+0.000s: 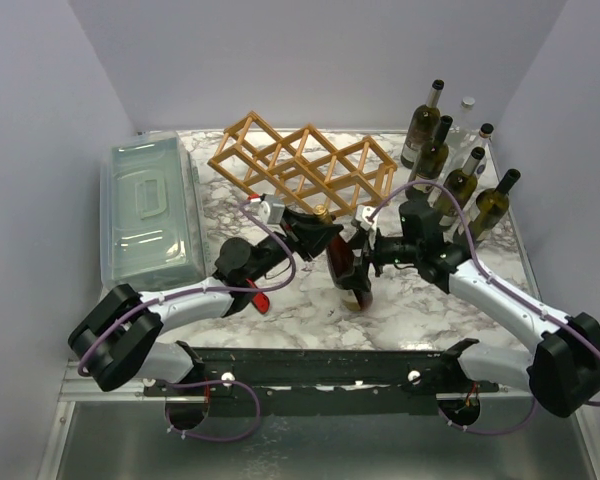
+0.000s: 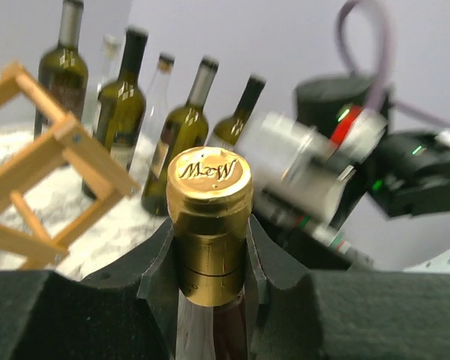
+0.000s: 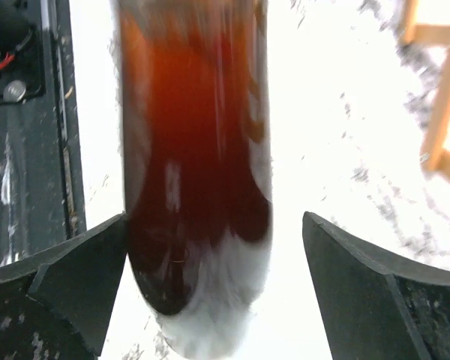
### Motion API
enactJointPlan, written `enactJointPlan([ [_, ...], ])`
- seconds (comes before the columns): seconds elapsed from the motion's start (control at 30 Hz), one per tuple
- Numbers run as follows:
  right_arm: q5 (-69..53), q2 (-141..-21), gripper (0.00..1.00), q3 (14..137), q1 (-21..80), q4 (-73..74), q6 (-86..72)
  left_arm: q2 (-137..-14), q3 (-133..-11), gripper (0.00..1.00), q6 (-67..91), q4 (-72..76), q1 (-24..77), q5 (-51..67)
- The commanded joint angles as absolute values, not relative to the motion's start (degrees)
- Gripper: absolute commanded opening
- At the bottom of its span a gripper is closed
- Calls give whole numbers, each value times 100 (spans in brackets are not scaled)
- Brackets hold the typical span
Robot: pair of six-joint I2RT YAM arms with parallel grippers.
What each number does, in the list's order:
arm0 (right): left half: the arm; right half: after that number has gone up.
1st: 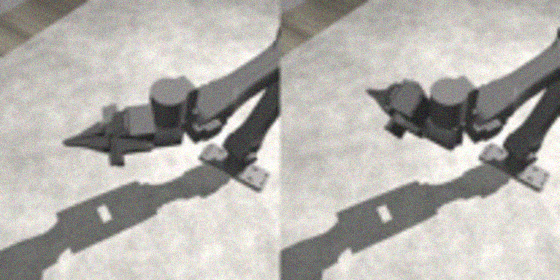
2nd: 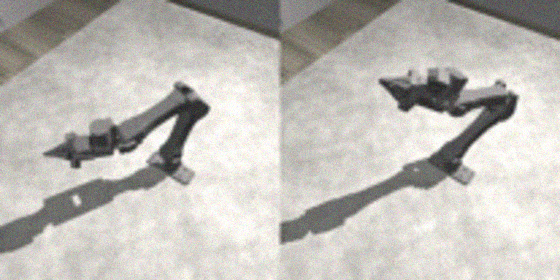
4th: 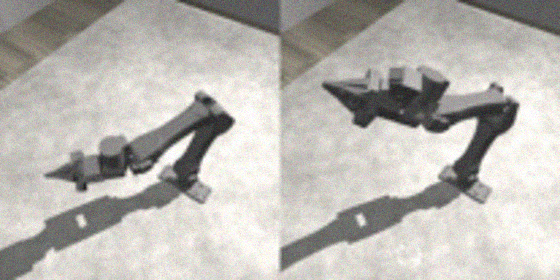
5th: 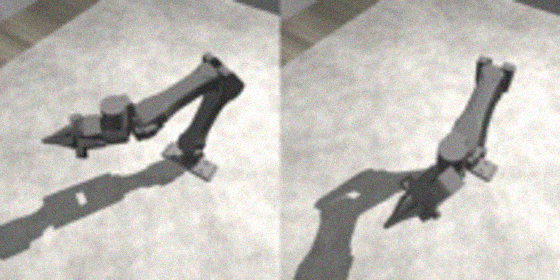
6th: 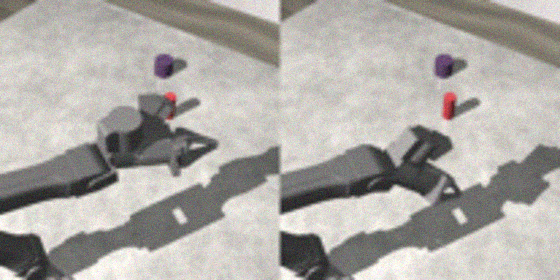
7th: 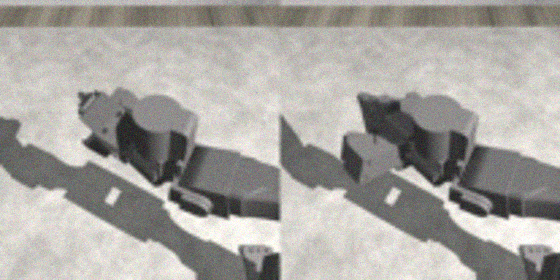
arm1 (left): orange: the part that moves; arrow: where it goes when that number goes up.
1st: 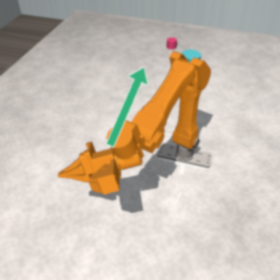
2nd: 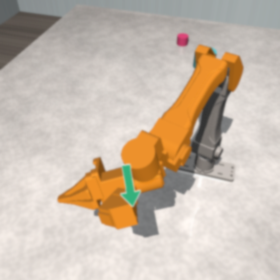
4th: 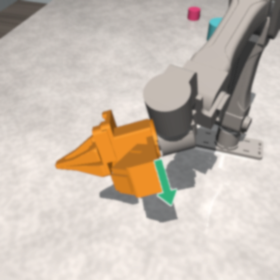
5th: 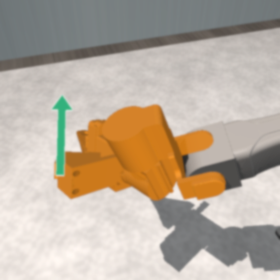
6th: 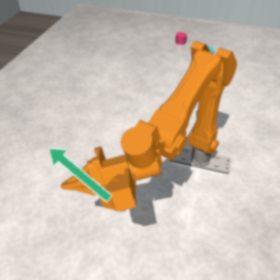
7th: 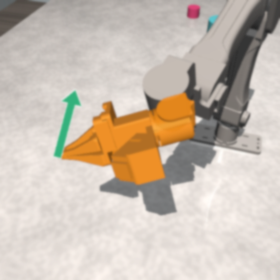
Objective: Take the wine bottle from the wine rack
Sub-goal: Place the wine bottle at the center of the board.
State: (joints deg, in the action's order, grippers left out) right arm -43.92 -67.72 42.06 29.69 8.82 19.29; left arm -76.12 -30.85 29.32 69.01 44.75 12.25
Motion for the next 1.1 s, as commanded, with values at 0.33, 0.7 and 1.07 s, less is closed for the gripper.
enactJointPlan([
  [0.33, -4373, -6146, 99, 4948, 2410, 1252, 1531, -7464, -4405, 0, 2198, 6144, 4518, 1711],
  [0.7, -4020, -5557, 99, 6054, 1489, 3469, 2130, -7897, -5460, 0, 1798, 5501, 4567, 1994],
  [1.07, 599, -5102, 99, 6653, 500, 2602, -1131, -8866, -6945, 0, 1362, 5235, 4982, 1872],
])
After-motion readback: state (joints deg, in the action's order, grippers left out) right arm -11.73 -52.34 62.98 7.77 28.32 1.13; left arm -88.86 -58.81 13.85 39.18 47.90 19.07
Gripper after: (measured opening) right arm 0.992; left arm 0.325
